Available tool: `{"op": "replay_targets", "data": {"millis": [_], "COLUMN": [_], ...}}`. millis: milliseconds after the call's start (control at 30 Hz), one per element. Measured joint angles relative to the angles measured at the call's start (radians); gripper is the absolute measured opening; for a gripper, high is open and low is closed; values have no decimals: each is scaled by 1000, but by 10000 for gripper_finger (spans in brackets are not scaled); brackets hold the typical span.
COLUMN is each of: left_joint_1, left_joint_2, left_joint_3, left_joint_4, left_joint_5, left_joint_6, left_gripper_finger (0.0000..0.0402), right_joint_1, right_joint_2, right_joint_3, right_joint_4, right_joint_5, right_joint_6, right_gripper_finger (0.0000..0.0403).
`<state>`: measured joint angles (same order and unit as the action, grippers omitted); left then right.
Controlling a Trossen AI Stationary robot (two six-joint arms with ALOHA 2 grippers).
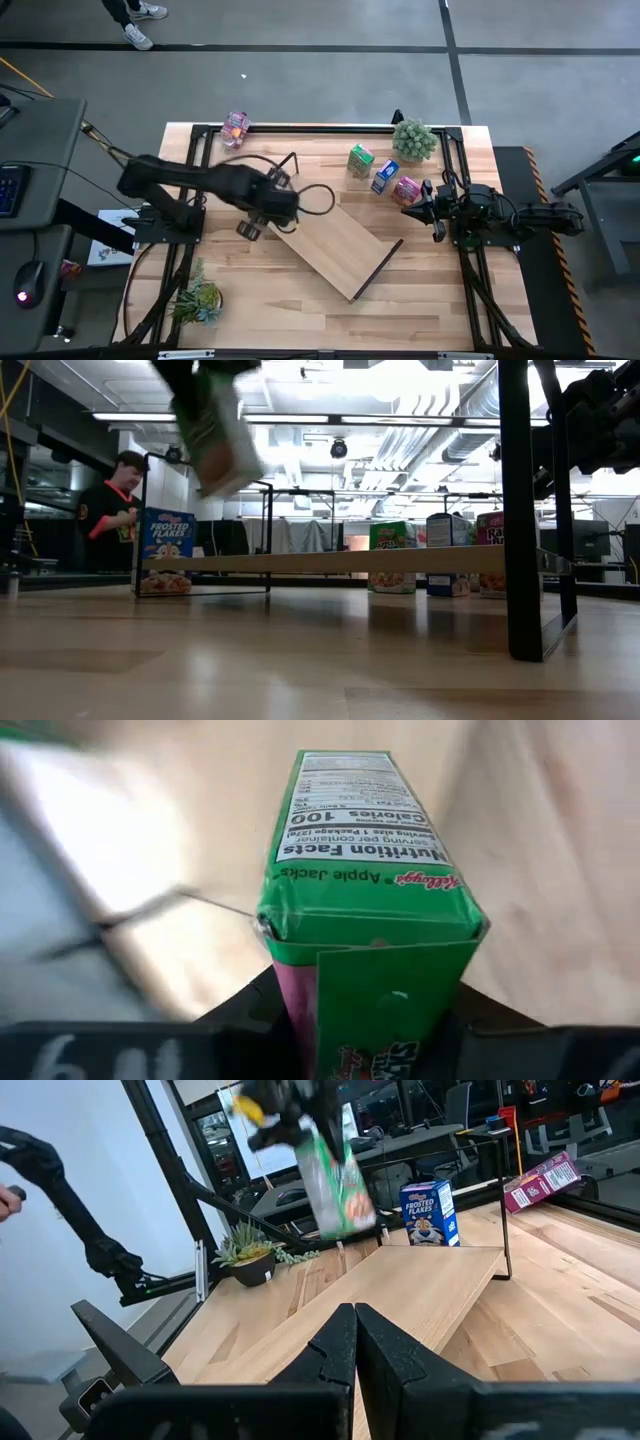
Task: Stack cereal on shelf
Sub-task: Put the top left green cereal box on the shelf
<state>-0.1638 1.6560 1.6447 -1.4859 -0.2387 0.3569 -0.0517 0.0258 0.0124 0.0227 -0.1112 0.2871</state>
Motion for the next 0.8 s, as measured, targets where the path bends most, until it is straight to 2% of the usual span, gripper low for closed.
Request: {"op": "replay_targets", "data": {"millis": [100, 333, 567, 800], "left_joint_1": [7, 23, 23, 21], "left_joint_2": [71, 118, 43, -43], "left_joint_3": [-1, -2, -125, -261], "left_joint_4": [-43, -30, -18, 129], "left_joint_5": [46, 41, -34, -46], "left_joint_6": [19, 105, 143, 224], "left_gripper_finger": [117, 117, 117, 117], "right_joint_1": [0, 0, 0, 0], "right_joint_2": [0, 0, 0, 0], "right_joint_3": [0, 0, 0, 0], "right_joint_4": [0, 0, 0, 0], "right_joint_5": [0, 0, 0, 0], "right_joint_6": [0, 0, 0, 0], "right_gripper_finger": [0, 0, 0, 0]}}
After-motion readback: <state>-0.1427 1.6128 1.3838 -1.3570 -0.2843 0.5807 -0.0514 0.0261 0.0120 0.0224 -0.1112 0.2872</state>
